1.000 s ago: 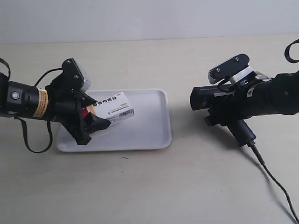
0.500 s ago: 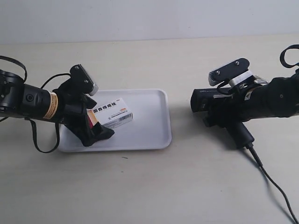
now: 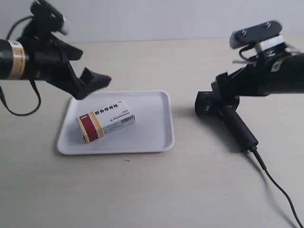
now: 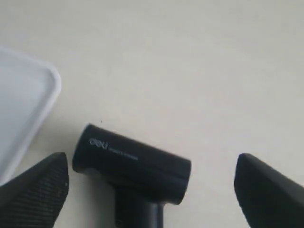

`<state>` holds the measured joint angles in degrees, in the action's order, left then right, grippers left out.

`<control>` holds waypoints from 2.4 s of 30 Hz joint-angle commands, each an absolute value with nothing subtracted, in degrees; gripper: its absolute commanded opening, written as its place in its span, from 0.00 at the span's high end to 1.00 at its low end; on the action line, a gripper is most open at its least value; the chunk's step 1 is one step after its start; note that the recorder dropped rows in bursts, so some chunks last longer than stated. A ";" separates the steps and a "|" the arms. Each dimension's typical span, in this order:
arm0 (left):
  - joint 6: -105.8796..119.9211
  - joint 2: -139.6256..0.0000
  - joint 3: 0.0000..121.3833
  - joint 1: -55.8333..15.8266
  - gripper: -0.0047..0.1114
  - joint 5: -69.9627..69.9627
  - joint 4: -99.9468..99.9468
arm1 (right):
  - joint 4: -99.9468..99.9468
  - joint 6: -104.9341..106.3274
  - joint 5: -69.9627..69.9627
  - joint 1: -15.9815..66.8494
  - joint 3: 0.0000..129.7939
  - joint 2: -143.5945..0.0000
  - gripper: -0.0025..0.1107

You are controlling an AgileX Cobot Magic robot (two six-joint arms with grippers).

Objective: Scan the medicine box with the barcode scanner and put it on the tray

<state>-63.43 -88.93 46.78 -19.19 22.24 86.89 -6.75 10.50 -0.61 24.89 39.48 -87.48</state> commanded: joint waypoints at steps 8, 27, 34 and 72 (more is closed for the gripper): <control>-82.64 -56.61 31.22 -14.55 0.94 18.89 92.42 | -6.43 8.77 -0.94 24.65 34.38 -48.01 0.96; -87.52 -13.50 1.89 -13.61 0.94 17.28 86.30 | -7.11 8.30 -3.82 24.65 14.83 -34.79 0.97; -87.38 -12.19 0.84 -13.61 0.94 30.04 88.86 | -7.11 8.30 -3.82 24.65 14.83 -34.79 0.97; -8.74 0.00 0.00 -0.55 0.94 -9.69 7.67 | -7.11 8.30 -3.80 24.65 14.83 -34.79 0.97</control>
